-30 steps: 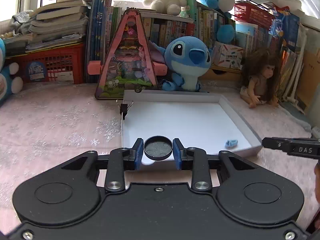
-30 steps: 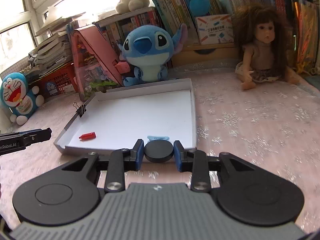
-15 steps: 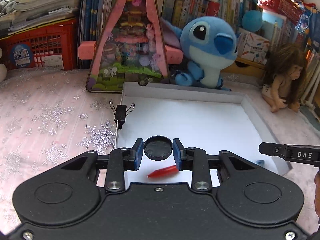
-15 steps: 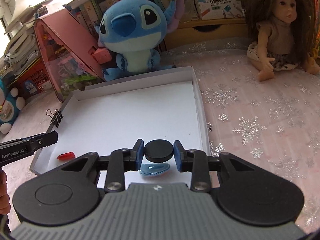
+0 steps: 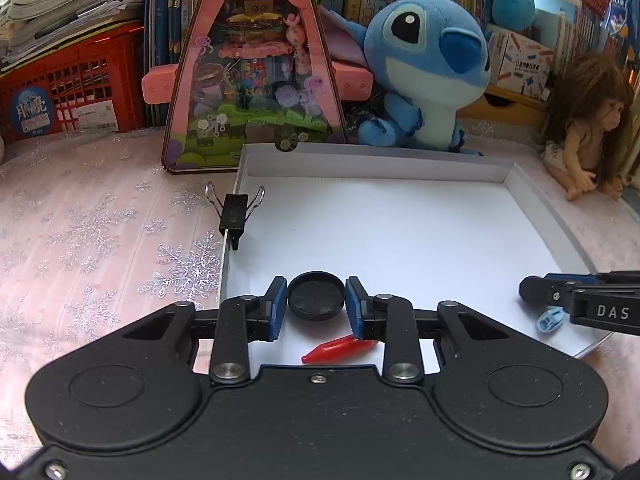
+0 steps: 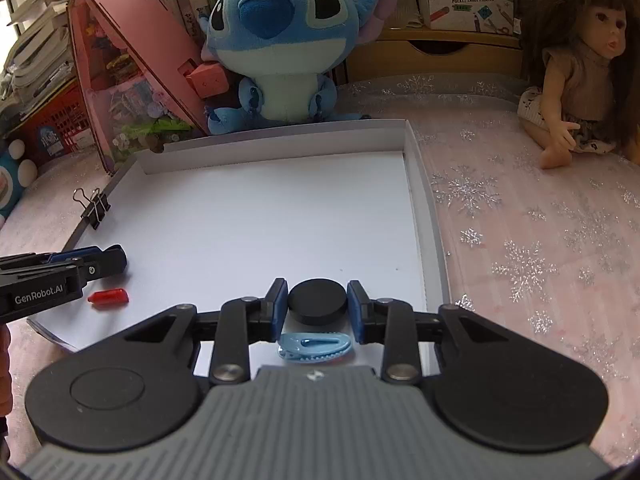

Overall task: Organize rigid objects
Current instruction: 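Carry the black lid and black disc with both tools into the tray, then open both tools to release the black lid and disc in the tray, then withdraw both tools from the tray toward the cloth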

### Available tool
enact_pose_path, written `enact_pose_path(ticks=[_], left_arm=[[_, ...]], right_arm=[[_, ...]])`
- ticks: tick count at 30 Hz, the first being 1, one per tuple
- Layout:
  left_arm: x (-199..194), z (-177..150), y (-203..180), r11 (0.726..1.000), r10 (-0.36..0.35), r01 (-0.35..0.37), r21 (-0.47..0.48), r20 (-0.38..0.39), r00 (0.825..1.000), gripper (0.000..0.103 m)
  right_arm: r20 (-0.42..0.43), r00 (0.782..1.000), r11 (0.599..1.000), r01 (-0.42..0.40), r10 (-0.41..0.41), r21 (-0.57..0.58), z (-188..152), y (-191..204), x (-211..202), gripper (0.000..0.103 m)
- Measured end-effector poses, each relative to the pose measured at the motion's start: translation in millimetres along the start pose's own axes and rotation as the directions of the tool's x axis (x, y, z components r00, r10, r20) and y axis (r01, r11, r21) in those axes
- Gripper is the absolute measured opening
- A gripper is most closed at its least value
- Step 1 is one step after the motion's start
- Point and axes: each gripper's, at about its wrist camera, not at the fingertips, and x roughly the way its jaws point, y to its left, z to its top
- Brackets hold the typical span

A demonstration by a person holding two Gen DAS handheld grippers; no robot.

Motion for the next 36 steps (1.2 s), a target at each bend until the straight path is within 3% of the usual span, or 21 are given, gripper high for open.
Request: enact_pose_path(ticks=[9, 12, 13, 23, 26, 36], left_arm=[[4, -4, -5, 0.999, 0.012, -0.012, 0.035, 0.014, 1.0, 0.03], [3, -5, -8, 0.998, 0.019, -0.02, 0.062, 0.021, 1.0, 0.03], [1, -6, -9, 0.998, 0.018, -0.019, 0.061, 0.023, 1.0, 0.03], [-38, -18, -10, 0.998, 0.004, -0.01, 0.055, 0.107, 0.994, 0.058], [-55, -26, -11, 0.998, 0.006, -0.014, 0.06, 0.132, 0.991, 0.061], [-115, -73, -11, 0.995, -0.089, 0.079, 0.059, 0.179, 0.98, 0.073]], right_arm=[[0.006, 1.0, 0.999, 0.011, -0.011, -0.042, 0, 4, -1, 0.037], [0.016, 1.0, 0.999, 0.014, -0.014, -0.044, 0, 4, -2, 0.043], [0.019, 1.0, 0.999, 0.017, -0.016, -0.044, 0, 4, -3, 0.054], [0.107, 0.994, 0.993, 0.028, -0.016, -0.112, -10, 12, -35, 0.072], [0.138, 0.99, 0.991, 0.017, 0.002, -0.135, -17, 17, -50, 0.075], [0.253, 0.966, 0.982, -0.003, 0.052, -0.189, -60, 26, -98, 0.083]])
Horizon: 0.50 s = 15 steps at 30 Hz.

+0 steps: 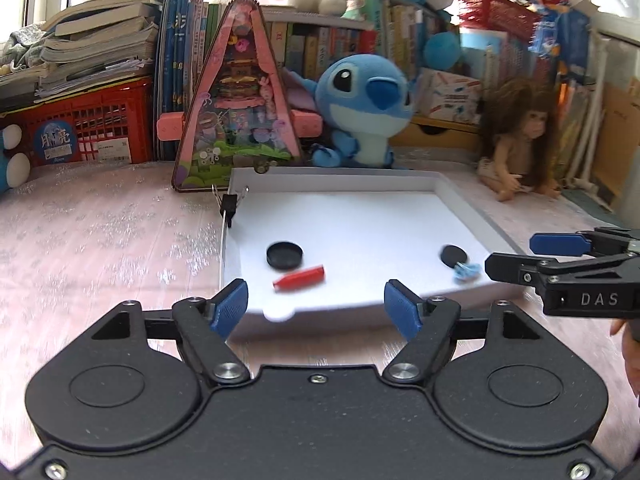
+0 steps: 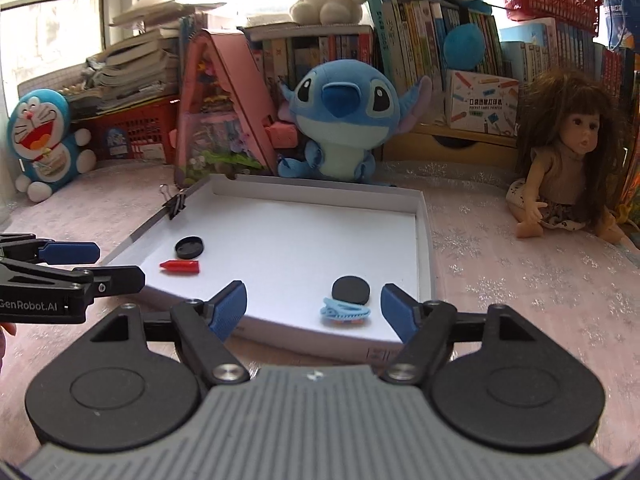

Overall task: Organize rigid objects
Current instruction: 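Withdraw both tools from the tray toward the cloth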

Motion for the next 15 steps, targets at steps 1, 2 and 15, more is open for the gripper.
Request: enact_pose_path(ticks=[1, 2, 15], left_arm=[[-6, -5, -1, 1.0, -0.001, 0.001, 0.005, 0.003, 1.0, 0.073], [-12, -11, -1, 1.0, -0.003, 0.003, 0.011, 0.007, 1.0, 0.074], [-80, -81, 3, 0.994, -0.032, 0.028, 0.106, 0.042, 0.999, 0.074]], right_arm=[[0.008, 1.0, 1.0, 0.0, 0.0, 0.001, -4, 0, -5, 0.083], [0.015, 1.0, 1.0, -0.002, 0.002, 0.004, -9, 0, -11, 0.084], [0.067, 0.997, 0.999, 0.041, -0.038, -0.03, -73, -6, -66, 0.084]])
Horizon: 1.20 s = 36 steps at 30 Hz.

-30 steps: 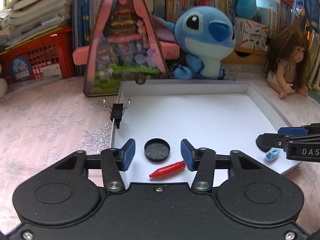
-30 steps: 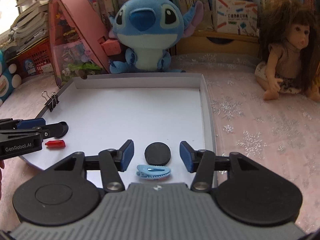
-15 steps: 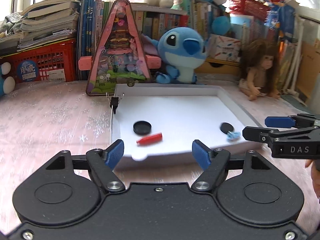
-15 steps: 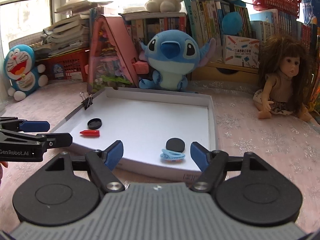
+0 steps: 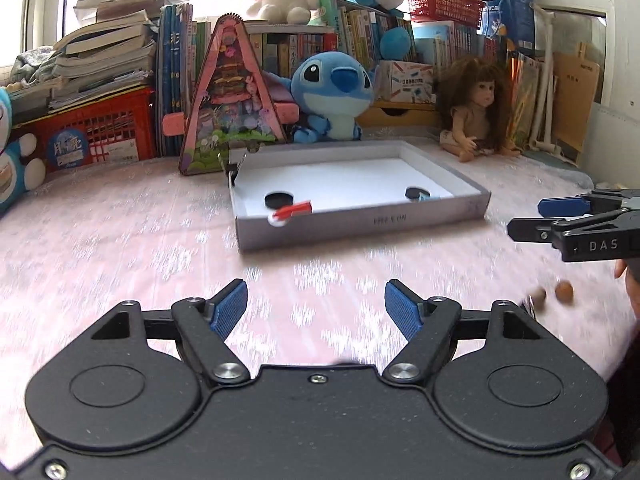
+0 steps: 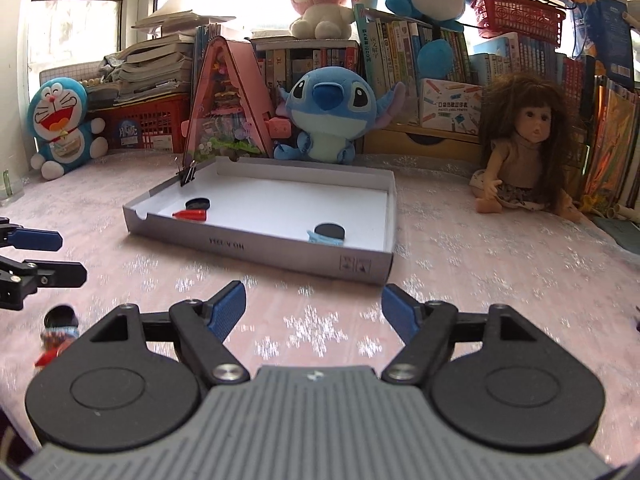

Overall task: Organize rigid objects
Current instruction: 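Withdraw both tools from the tray toward the cloth, then grasp the second black lid with the left tool while the right tool grasps a brown nut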

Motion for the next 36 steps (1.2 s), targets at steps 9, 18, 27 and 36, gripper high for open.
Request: enact_pose_path(ticks=[9, 18, 27, 36], left_arm=[[-25, -30, 6, 1.0, 0.008, -0.008, 0.005, 0.002, 1.0, 0.07], [-34, -43, 5, 0.999, -0.04, 0.04, 0.009, -0.027, 0.999, 0.054], [-44, -41, -2, 0.997, -0.033, 0.035, 0.071, -0.022, 0.999, 0.042], [-42, -50, -1, 0.996, -0.011, 0.018, 0.091, -0.073, 0.997, 0.04]], right_arm=[[0.012, 0.999, 0.999, 0.036, -0.036, -0.002, -31, 1, -20, 0.084], [0.006, 0.998, 0.998, 0.065, -0.065, 0.007, -43, -3, -33, 0.084], [0.003, 0.995, 0.995, 0.096, -0.096, -0.027, -54, -6, -43, 0.083], [-0.033, 0.997, 0.997, 0.073, -0.074, -0.02, -62, -4, -41, 0.05]])
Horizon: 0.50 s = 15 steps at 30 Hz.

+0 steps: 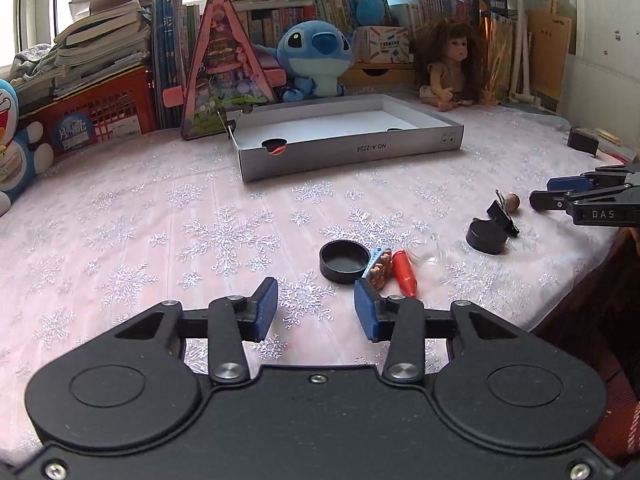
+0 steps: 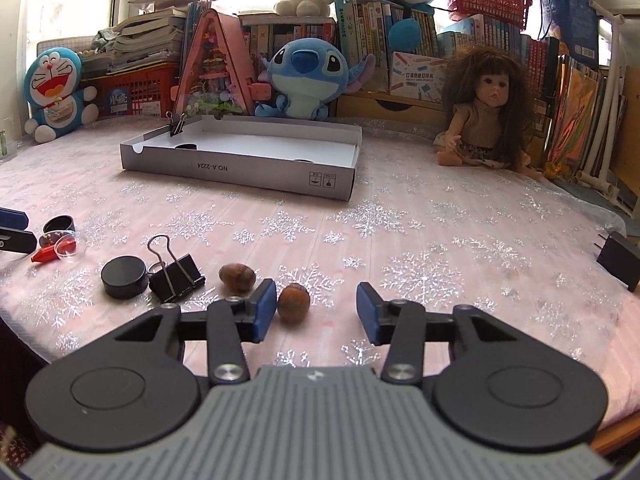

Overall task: Organize rigid objects
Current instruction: 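Grasp the second black lid with the left tool while the right tool grasps a brown nut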

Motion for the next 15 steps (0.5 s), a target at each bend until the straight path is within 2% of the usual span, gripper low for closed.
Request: enact_pose_path(ticks=[6, 15], left_arm=[[13, 5, -8, 1.0, -0.005, 0.004, 0.02, 0.009, 1.0, 0.04], [31, 12, -11, 1.0, 0.023, -0.023, -0.007, 0.014, 1.0, 0.041]], right_arm=[[-0.015, 1.0, 1.0, -0.005, 0.005, 0.007, -4, -1, 2, 0.05], [-0.02, 1.0, 1.0, -0.004, 0.004, 0.012, -3, -2, 5, 0.052]])
